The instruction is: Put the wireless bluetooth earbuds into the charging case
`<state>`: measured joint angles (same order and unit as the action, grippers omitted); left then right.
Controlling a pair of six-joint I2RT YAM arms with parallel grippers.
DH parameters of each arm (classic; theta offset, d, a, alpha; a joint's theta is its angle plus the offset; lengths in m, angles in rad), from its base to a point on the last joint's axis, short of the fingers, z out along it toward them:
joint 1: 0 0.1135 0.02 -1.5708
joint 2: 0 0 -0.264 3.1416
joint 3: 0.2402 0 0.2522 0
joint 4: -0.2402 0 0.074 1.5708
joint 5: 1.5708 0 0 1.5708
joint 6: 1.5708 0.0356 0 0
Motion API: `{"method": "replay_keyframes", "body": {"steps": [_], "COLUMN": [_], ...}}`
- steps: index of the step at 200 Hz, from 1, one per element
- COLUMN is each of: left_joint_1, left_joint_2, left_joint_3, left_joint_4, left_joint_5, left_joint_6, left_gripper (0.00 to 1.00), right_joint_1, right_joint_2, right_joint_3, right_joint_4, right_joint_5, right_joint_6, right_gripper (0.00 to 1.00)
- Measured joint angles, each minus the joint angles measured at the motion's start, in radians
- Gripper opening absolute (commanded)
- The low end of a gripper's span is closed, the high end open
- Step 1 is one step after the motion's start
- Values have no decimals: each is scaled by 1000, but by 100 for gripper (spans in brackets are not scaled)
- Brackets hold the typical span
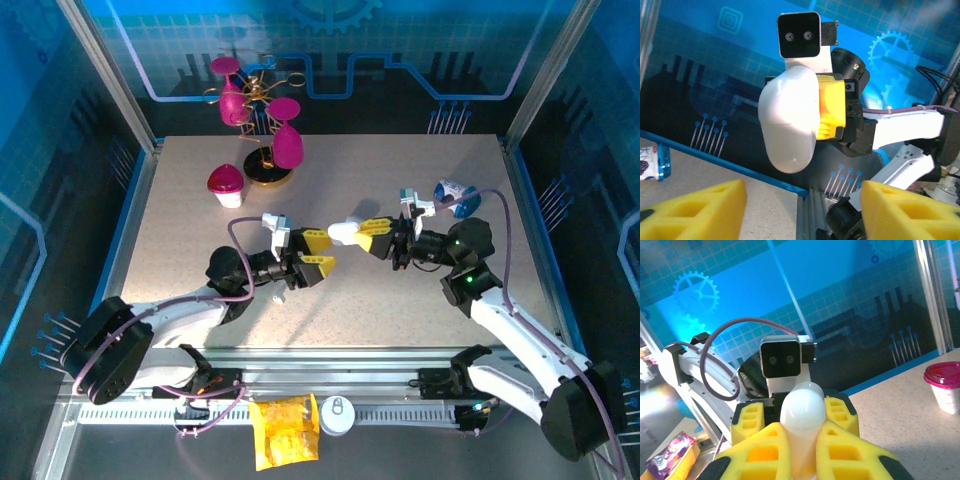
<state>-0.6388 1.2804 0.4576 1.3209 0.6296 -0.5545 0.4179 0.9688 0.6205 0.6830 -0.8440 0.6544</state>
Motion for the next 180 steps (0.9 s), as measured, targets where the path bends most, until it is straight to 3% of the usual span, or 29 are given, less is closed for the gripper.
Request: {"method": "replay_keyframes", "body": {"steps": [133,159,180], "left_joint_1": [-13,-13,-13], "left_joint_2": [8,8,8], "left_joint_3": [11,11,11], "left_joint_4": [31,30,32], "left_joint_5": [18,14,14], "left_joint_6": [13,14,13], "left_gripper": [38,24,19], "right_joint_1": [55,58,59], "right_joint_2": [49,49,49], "right_joint_3": [1,5,11], "right_joint_4": [9,0,-5], "right_joint_5": [-35,-45,-48], "right_joint_6": [-17,-30,-42], "right_gripper": [10,11,12]}}
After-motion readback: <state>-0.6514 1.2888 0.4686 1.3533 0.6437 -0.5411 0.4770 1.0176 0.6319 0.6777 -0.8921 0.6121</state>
